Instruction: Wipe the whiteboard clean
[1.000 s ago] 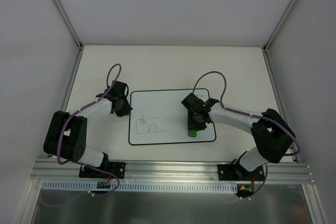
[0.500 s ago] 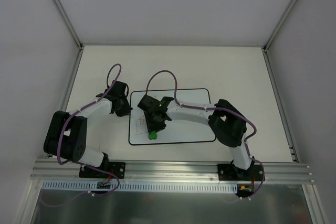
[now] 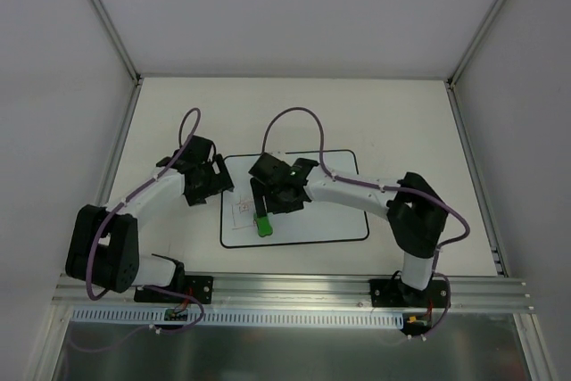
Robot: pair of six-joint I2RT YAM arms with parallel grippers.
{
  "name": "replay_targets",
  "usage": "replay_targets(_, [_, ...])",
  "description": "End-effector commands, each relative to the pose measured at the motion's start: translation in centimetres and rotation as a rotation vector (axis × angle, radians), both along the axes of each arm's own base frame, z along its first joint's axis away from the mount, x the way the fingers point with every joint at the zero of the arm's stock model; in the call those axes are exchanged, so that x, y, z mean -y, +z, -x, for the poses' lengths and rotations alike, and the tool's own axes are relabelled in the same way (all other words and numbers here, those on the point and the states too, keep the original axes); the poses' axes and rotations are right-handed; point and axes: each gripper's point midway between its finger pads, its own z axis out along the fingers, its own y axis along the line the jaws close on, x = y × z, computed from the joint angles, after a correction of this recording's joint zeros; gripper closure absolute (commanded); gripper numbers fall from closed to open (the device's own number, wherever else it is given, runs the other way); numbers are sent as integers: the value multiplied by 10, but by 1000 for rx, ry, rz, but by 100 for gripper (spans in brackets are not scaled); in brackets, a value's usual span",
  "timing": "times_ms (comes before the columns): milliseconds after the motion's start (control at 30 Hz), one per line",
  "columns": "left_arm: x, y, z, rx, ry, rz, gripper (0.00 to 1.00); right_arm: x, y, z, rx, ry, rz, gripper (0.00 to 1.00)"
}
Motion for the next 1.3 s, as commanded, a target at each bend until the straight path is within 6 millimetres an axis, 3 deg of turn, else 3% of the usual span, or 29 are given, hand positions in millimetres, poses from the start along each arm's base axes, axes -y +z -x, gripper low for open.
replay_targets(0, [4, 36, 1, 58, -19, 15, 12, 23, 46, -20, 100, -44, -54, 24])
replay_targets(33, [8, 39, 4, 62, -30, 18, 11, 44, 36, -26, 90, -81, -20, 24])
replay_targets(100, [12, 48, 9, 81, -28, 30, 10, 69, 38, -33, 102, -122, -10, 26])
replay_targets(133, [20, 51, 13, 87, -54, 33, 10, 95, 24, -38, 87, -149, 38, 28])
replay_targets(233, [37, 54, 24, 84, -80, 50, 9, 140, 19, -52, 79, -227, 56, 31])
replay_targets(267, [49, 54, 31, 87, -121, 42, 8, 159, 5, -46, 54, -224, 89, 32])
replay_targets(333, [62, 51, 39, 71, -137, 41, 7, 185, 4, -54, 51, -283, 73, 32])
replay_targets(367, [75, 51, 46, 64, -167, 46, 5, 201, -7, -49, 31, -292, 99, 32])
replay_targets(533, [101, 32, 66, 5, -229, -9, 5, 249, -18, -52, 3, -410, 63, 35])
replay_targets(767, [124, 18, 73, -25, -252, -60, 12, 269, -37, -49, -49, -455, 36, 50])
replay_targets(1033, [128, 4, 72, -44, -230, -114, 17, 259, -53, -44, -124, -431, -24, 64])
replay_targets(1267, [125, -4, 72, -57, -201, -137, 25, 259, -53, -40, -125, -431, -29, 87])
